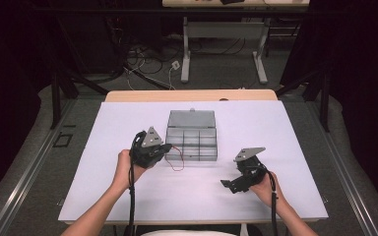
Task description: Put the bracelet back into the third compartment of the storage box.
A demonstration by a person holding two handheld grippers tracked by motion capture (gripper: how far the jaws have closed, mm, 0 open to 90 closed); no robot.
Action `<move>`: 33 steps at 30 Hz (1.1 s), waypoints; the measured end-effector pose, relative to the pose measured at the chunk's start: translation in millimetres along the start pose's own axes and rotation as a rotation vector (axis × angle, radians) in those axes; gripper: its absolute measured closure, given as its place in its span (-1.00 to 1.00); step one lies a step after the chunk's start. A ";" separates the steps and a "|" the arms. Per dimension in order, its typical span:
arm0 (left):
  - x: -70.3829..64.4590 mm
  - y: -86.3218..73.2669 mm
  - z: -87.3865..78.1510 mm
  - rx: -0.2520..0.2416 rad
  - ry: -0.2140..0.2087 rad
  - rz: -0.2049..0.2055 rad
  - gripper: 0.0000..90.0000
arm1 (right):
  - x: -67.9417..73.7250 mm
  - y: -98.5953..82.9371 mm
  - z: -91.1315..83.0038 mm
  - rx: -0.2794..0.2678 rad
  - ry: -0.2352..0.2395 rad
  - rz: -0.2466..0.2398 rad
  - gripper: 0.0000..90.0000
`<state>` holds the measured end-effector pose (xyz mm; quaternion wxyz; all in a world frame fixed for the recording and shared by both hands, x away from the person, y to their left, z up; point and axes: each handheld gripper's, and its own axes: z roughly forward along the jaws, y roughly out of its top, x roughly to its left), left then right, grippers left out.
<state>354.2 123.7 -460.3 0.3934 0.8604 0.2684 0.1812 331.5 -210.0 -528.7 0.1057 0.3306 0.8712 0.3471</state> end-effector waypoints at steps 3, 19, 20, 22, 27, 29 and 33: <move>1.0 4.3 0.0 -0.004 0.006 0.009 1.00 | 0.0 0.0 0.2 -0.002 0.003 -0.002 -0.94; 10.5 33.8 6.6 -0.019 0.026 0.040 1.00 | -0.7 0.4 -1.2 -0.011 -0.001 0.002 -0.94; 10.7 34.8 7.5 -0.029 0.031 0.039 1.00 | -0.7 0.5 -1.9 -0.003 -0.001 -0.002 -0.94; 11.0 37.5 8.6 -0.032 0.035 0.041 1.00 | -0.3 0.5 -1.6 -0.010 -0.007 0.000 -0.94; 11.5 43.0 12.5 -0.029 0.033 0.048 1.00 | -1.2 0.6 -1.7 -0.007 -0.001 0.002 -0.94; 11.9 44.3 13.1 -0.030 0.032 0.050 1.00 | -1.2 0.5 -1.7 -0.008 -0.001 0.003 -0.94; 11.7 50.8 17.3 -0.042 0.035 0.052 1.00 | -1.3 0.4 -1.7 -0.008 -0.001 0.003 -0.94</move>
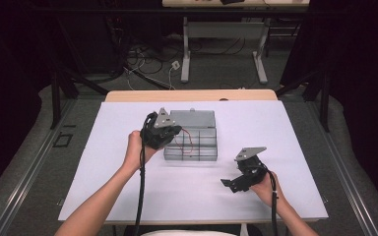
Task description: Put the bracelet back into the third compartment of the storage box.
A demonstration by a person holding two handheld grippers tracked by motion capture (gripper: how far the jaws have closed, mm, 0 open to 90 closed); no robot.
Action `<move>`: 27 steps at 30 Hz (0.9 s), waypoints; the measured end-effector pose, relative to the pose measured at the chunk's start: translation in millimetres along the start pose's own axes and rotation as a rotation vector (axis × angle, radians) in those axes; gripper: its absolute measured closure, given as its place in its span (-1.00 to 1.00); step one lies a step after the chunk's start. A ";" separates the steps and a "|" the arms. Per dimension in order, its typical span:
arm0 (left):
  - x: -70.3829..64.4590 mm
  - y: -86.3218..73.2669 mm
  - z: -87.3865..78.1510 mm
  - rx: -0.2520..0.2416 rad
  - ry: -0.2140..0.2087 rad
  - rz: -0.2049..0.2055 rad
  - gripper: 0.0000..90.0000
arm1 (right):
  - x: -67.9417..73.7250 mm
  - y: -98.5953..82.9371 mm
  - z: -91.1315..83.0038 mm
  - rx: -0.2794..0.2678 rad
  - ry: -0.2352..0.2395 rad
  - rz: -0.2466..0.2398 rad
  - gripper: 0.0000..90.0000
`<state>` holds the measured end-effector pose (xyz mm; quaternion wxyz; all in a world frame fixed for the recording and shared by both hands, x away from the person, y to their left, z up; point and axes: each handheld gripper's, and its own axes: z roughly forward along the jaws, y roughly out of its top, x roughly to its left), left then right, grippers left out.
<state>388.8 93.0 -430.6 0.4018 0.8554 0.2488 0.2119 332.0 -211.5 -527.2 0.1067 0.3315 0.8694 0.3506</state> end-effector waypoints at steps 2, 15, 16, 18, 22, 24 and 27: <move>0.2 1.5 0.3 0.003 0.000 0.006 1.00 | 0.1 0.1 -0.1 -0.002 0.000 0.001 -0.94; 3.5 17.6 14.6 -0.012 0.011 0.032 1.00 | -1.1 -0.4 0.3 -0.008 -0.009 0.003 -0.94; 3.9 18.3 16.1 -0.011 0.010 0.032 1.00 | -1.0 -0.3 0.6 -0.008 -0.008 0.003 -0.94; 4.4 19.9 18.9 -0.014 0.008 0.029 1.00 | -0.2 0.0 -0.4 -0.003 -0.009 0.000 -0.94; 5.3 24.2 23.2 -0.025 0.006 0.039 1.00 | 0.8 0.2 -0.5 -0.008 -0.011 0.000 -0.94; 5.3 25.0 24.9 -0.026 0.006 0.039 1.00 | 0.6 0.3 -0.7 -0.009 -0.014 -0.008 -0.94; 5.1 27.7 31.2 -0.032 0.007 0.043 1.00 | 0.2 0.2 -0.2 -0.007 -0.013 -0.004 -0.94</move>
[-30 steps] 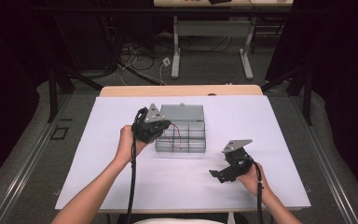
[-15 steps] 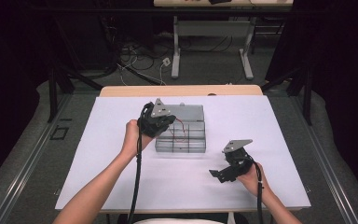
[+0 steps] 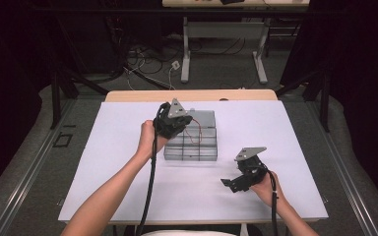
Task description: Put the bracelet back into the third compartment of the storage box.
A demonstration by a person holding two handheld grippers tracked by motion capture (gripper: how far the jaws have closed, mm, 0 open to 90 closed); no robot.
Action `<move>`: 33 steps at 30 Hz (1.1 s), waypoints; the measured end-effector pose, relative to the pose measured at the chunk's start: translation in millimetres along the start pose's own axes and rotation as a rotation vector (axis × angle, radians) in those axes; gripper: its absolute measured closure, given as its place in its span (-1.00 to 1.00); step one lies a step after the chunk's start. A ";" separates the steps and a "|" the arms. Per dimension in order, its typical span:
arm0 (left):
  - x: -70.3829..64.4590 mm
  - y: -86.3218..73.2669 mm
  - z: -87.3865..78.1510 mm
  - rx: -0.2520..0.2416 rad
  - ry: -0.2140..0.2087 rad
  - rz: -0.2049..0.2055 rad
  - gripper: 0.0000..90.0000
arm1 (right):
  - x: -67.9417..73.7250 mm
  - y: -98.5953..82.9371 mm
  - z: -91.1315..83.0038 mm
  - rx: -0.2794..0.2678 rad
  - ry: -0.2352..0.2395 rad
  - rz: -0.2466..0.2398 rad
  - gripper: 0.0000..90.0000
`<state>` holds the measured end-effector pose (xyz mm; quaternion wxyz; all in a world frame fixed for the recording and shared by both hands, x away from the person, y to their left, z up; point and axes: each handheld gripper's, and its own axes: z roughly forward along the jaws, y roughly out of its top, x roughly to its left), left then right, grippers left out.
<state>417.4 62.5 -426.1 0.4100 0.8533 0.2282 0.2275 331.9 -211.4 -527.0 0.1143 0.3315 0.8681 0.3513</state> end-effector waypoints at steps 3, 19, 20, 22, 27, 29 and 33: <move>-1.3 0.2 3.5 -0.002 0.000 0.004 1.00 | -0.9 -0.2 0.2 0.007 0.002 -0.001 -0.94; 1.2 1.5 30.5 0.004 0.025 -0.019 1.00 | 0.1 -0.1 -0.3 0.002 0.005 -0.006 -0.94; 1.5 1.1 31.5 0.010 0.022 -0.026 1.00 | 0.4 0.0 -0.3 0.001 0.008 -0.002 -0.94; 2.8 0.3 33.6 0.011 0.028 -0.024 1.00 | 0.6 -0.1 -0.5 0.003 0.004 -0.004 -0.94; 3.5 -1.0 38.4 0.017 0.035 -0.029 1.00 | 0.9 -0.1 0.5 0.006 0.005 -0.005 -0.94; 2.8 -1.4 39.8 0.013 0.033 -0.040 1.00 | 1.2 0.0 0.6 0.005 0.006 0.000 -0.94; 1.2 -1.6 44.7 0.015 0.034 -0.042 1.00 | 1.3 0.0 0.6 0.005 0.006 0.001 -0.94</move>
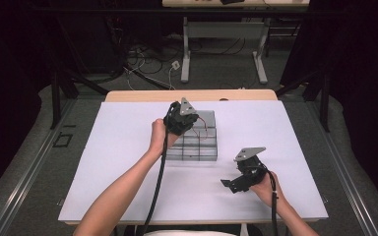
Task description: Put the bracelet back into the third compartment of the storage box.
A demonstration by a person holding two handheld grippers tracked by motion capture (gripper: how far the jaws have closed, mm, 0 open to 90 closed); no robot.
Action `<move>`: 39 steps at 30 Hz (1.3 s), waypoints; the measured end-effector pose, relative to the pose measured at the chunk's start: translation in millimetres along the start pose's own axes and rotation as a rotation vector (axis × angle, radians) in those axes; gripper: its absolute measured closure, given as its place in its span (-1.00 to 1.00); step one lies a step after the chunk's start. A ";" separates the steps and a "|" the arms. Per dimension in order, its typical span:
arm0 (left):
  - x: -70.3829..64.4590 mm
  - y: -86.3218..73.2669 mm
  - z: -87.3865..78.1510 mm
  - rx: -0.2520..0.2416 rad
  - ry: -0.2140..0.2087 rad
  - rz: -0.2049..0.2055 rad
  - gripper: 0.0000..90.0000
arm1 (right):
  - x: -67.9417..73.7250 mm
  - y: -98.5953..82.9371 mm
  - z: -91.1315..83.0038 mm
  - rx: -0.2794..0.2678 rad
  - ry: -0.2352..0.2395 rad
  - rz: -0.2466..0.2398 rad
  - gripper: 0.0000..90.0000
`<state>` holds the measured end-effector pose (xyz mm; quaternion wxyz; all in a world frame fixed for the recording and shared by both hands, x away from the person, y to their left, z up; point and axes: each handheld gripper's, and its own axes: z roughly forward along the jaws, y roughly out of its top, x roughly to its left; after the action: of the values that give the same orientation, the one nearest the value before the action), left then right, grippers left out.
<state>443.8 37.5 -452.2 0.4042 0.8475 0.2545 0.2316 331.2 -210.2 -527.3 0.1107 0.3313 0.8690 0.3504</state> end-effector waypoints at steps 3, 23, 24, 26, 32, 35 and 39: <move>-1.2 -0.3 6.0 0.010 -0.001 0.011 1.00 | 0.0 0.2 -1.2 0.005 0.008 -0.006 -0.94; -7.9 -6.9 35.1 0.032 0.012 0.003 0.99 | 0.5 -0.4 0.3 -0.006 0.005 -0.005 -0.94; -7.9 -6.9 35.1 0.032 0.012 0.003 0.99 | 0.5 -0.6 0.8 -0.012 0.009 -0.004 -0.94; -8.2 -7.4 36.9 0.040 0.006 0.008 0.99 | 0.7 -0.6 1.0 -0.008 0.014 -0.006 -0.94; -11.3 -9.0 43.8 0.048 0.001 0.017 0.99 | 0.6 -0.8 0.7 -0.009 0.016 -0.009 -0.94; -12.3 -10.1 48.2 0.054 -0.006 0.021 0.99 | 0.6 -0.7 0.4 -0.005 0.016 -0.009 -0.94; -13.6 -11.1 53.8 0.068 -0.009 0.025 0.99 | 0.4 -0.5 0.6 0.005 0.013 -0.005 -0.94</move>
<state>462.9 4.6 -494.0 0.3732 0.8649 0.2499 0.2240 330.8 -209.9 -528.1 0.1053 0.3272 0.8714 0.3501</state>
